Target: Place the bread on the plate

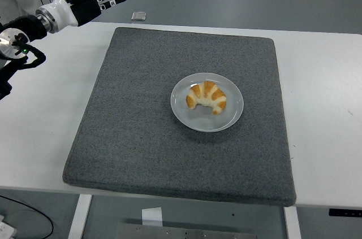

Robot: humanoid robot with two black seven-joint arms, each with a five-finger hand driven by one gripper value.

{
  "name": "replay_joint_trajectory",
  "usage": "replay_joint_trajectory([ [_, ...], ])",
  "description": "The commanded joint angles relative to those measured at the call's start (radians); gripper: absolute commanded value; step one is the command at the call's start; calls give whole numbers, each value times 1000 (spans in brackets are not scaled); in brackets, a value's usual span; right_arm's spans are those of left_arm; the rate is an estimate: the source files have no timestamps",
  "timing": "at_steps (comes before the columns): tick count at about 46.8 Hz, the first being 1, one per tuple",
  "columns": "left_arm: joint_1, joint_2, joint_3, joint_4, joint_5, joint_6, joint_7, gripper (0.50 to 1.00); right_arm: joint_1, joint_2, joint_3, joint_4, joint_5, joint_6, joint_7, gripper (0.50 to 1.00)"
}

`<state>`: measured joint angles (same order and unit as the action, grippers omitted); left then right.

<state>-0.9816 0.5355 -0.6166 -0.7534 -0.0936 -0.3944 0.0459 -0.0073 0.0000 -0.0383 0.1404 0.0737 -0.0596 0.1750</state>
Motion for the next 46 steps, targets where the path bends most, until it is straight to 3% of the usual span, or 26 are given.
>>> replay_joint_trajectory([
  [1, 1, -5, 2, 19, 0, 0, 0, 1000, 0, 0, 0, 11, 0, 0, 0, 932],
  [25, 1, -6, 2, 19, -35, -1, 5, 1000, 0, 0, 2, 15, 4, -2, 1, 932],
  [37, 3, -5, 3, 20, -173, 2, 22, 1000, 0, 0, 2, 15, 4, -2, 1, 932],
  [46, 4, -8, 2, 20, -176, 5, 26, 1000, 0, 0, 2, 15, 4, -2, 1, 932],
])
